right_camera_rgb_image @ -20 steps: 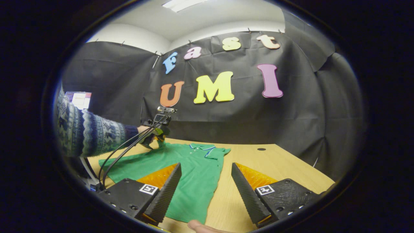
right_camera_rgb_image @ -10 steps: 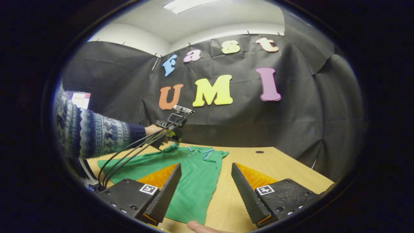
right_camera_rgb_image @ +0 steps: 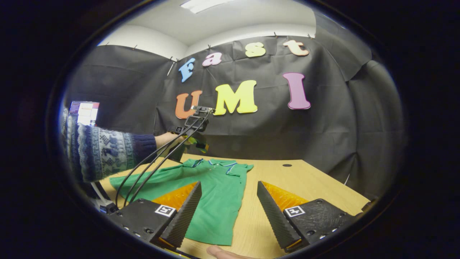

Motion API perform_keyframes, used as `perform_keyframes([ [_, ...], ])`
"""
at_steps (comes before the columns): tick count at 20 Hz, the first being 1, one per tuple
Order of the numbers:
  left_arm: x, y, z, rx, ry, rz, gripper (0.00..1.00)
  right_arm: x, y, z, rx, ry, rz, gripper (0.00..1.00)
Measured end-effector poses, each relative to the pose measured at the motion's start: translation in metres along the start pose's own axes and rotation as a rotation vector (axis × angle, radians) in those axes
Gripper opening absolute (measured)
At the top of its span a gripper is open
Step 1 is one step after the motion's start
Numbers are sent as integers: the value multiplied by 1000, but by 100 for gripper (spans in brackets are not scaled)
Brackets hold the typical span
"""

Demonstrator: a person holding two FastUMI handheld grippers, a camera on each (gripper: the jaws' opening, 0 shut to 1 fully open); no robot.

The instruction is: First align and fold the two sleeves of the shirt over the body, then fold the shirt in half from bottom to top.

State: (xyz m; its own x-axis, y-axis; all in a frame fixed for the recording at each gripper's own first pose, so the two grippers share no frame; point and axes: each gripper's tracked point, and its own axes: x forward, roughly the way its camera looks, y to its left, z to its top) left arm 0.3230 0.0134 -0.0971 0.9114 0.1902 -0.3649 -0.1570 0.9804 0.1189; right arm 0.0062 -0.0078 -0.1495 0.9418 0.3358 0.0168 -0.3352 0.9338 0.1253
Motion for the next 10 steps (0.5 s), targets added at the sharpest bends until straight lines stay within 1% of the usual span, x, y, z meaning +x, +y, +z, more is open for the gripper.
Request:
perform_keyframes([
  [2,-20,10,0,-19,-19,1,100,-6,5,4,-8,-8,-7,94],
  [5,-57,23,-6,-61,-59,-28,100,-16,12,12,-11,-23,-25,94],
  [7,-85,38,-19,-67,-84,-25,100,-24,23,11,7,-13,-20,94],
  [10,-125,55,-46,-95,-127,-32,100,-37,26,4,9,5,-54,94],
])
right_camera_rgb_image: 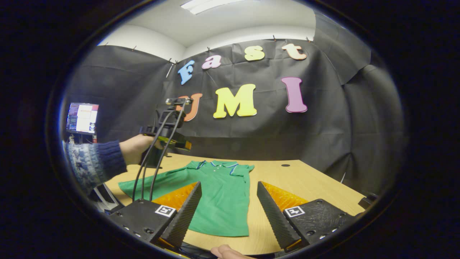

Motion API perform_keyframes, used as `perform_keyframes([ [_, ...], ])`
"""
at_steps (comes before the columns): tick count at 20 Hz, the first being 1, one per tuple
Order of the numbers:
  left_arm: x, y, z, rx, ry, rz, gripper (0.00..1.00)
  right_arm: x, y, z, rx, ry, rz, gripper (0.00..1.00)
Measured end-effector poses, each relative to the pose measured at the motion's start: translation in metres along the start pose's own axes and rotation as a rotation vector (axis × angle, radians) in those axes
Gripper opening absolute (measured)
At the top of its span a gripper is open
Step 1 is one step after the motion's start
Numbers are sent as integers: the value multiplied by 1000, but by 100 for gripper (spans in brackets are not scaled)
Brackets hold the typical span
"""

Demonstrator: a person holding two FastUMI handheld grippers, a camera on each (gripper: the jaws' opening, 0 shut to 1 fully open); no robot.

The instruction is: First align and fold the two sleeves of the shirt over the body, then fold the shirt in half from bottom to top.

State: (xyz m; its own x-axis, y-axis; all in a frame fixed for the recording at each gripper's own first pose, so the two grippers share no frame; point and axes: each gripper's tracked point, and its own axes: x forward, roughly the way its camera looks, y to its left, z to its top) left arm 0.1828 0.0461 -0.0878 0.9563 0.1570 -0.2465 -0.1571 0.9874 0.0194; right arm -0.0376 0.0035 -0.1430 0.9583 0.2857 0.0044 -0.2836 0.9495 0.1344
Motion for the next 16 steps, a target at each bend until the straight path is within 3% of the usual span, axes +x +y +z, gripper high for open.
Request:
perform_keyframes([
  [9,-121,40,-86,-11,-77,-14,100,-24,-24,-59,1,139,-134,95],
  [13,-142,57,-126,2,-52,-23,100,-16,-33,-82,86,240,-191,95],
  [16,-148,60,-156,-44,2,-52,100,-3,-21,-99,67,316,-193,94],
])
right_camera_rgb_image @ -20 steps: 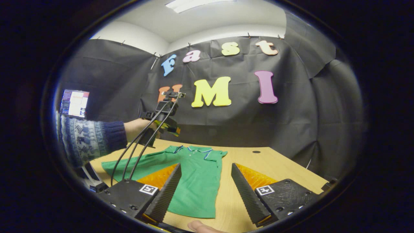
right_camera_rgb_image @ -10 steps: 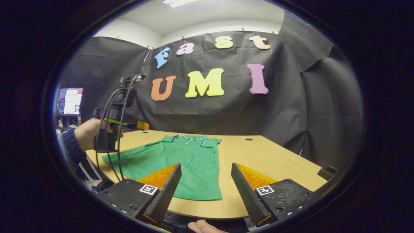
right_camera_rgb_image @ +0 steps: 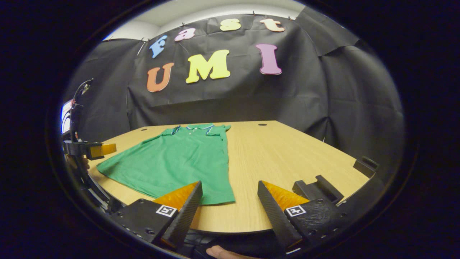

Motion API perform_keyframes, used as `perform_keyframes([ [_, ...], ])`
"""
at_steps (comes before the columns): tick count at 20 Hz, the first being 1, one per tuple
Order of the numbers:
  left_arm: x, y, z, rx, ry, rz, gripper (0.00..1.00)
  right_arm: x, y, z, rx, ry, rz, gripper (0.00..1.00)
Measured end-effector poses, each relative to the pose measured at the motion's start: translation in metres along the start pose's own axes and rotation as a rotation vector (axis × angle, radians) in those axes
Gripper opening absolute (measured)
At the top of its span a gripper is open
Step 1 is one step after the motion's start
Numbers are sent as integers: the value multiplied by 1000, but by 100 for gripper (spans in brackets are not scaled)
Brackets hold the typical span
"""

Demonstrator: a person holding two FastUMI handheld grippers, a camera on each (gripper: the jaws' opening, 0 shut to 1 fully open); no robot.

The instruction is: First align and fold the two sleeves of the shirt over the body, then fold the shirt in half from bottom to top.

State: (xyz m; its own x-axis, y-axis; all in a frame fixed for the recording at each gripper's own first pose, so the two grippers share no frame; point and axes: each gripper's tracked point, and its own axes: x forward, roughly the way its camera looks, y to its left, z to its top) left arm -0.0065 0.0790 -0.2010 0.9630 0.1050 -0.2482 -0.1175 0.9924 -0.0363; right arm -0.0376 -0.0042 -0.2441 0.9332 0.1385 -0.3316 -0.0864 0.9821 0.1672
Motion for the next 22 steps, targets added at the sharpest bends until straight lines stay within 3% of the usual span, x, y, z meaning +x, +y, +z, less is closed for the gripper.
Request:
perform_keyframes([
  [4,-2,2,-25,10,41,-36,100,7,17,-1,-68,16,0,93],
  [9,-3,7,-32,-8,33,-56,100,8,22,3,9,42,13,93],
  [15,-3,4,-32,11,23,-52,82,15,29,1,-4,34,42,97],
  [17,-1,3,-32,14,25,-57,69,18,27,1,5,45,34,89],
  [18,0,0,-31,20,28,-70,65,21,26,3,10,53,34,78],
  [19,1,-3,-31,20,31,-81,45,25,28,2,22,63,44,72],
  [21,6,-5,-29,18,36,-82,17,29,34,5,44,84,79,32],
  [22,9,-7,-27,17,40,-86,14,31,35,7,36,91,86,11],
])
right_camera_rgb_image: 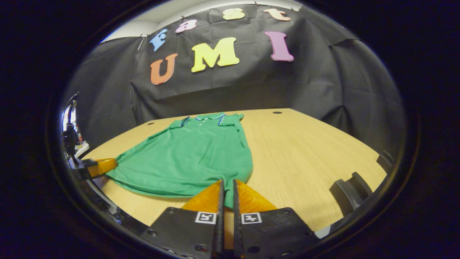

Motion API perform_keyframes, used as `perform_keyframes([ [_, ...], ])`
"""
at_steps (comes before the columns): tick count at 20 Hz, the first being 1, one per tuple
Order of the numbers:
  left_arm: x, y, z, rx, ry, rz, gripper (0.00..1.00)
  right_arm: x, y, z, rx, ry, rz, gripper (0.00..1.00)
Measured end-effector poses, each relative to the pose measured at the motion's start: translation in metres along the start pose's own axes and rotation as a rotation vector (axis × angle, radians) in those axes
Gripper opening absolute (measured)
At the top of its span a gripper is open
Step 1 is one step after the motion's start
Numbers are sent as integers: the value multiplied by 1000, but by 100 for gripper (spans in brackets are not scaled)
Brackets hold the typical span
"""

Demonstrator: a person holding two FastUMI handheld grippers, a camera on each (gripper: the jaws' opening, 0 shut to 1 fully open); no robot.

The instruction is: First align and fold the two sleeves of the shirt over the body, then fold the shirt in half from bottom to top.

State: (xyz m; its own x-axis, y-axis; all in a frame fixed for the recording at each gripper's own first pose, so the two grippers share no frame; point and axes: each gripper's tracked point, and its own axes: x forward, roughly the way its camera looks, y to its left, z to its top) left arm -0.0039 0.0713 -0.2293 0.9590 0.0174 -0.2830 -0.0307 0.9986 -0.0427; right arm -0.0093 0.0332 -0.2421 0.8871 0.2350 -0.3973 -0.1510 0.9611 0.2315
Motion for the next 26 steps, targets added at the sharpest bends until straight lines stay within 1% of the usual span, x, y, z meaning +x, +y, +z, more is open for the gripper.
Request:
perform_keyframes([
  [1,3,-3,2,-3,3,-6,10,1,0,2,-11,14,7,8],
  [2,5,-5,6,-5,2,-11,9,1,-1,5,-11,18,8,2],
  [5,4,-5,28,23,-41,1,8,2,-5,17,-44,14,4,1],
  [6,3,-7,37,31,-55,0,8,0,-6,27,-48,-4,6,0],
  [9,5,-11,59,53,-80,5,7,-1,-4,57,-72,-63,25,1],
  [11,9,-8,75,66,-98,21,7,2,-1,78,-93,-108,36,1],
  [13,20,-4,95,51,-133,47,8,13,-1,97,-102,-137,40,1],
  [15,40,-5,114,24,-168,44,7,32,2,119,-94,-171,49,1],
  [16,54,-4,123,17,-178,45,7,45,3,131,-99,-190,45,4],
  [17,65,-1,133,16,-187,54,7,60,2,146,-102,-218,37,1],
  [20,108,5,165,13,-213,68,7,106,2,184,-100,-264,10,1],
  [22,133,3,180,-14,-226,56,7,137,5,205,-77,-288,-6,1],
  [25,169,8,204,-26,-272,73,7,177,7,229,-76,-331,-34,1],
  [26,183,7,210,-31,-281,73,7,190,4,235,-71,-334,-57,0],
])
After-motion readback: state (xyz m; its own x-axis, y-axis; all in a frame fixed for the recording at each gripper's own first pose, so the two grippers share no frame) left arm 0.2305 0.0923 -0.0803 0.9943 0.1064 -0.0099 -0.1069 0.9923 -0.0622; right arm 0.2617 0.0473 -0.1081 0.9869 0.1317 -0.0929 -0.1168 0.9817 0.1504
